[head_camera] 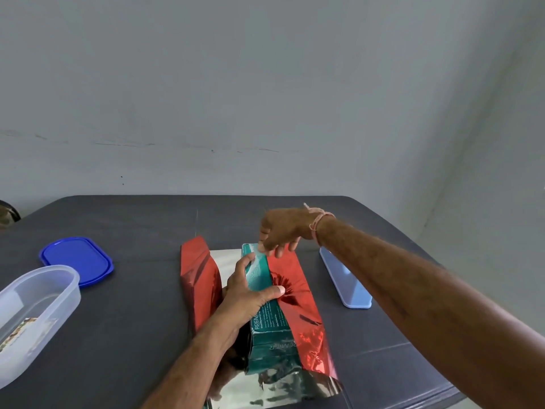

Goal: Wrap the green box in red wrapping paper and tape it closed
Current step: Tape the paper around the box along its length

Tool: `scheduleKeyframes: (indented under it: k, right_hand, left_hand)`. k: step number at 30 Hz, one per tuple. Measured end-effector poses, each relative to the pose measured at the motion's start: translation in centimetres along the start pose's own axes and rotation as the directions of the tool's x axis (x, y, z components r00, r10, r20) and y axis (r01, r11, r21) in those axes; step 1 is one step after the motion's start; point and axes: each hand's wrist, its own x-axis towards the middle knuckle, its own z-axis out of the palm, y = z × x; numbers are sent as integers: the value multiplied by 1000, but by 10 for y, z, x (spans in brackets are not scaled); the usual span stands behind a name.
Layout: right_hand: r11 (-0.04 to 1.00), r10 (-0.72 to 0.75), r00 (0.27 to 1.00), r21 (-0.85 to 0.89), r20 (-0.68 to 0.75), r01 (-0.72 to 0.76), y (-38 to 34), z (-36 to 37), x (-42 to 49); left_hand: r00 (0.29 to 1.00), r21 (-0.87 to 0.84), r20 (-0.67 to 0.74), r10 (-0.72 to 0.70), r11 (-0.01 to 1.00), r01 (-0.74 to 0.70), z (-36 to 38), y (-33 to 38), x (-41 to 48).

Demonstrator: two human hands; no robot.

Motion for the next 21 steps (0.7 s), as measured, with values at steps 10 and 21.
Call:
scheduleKeyframes:
  k: [10, 21]
  right_hand:
    - [938, -159, 984, 300, -82, 176, 55, 32, -26]
    - [857, -142, 958, 452, -250, 245, 79, 79, -15]
  left_hand:
    - [1000, -1, 1, -21, 1000, 21, -1, 1, -1]
    - [995, 25, -48, -85, 996, 86, 0, -2, 1]
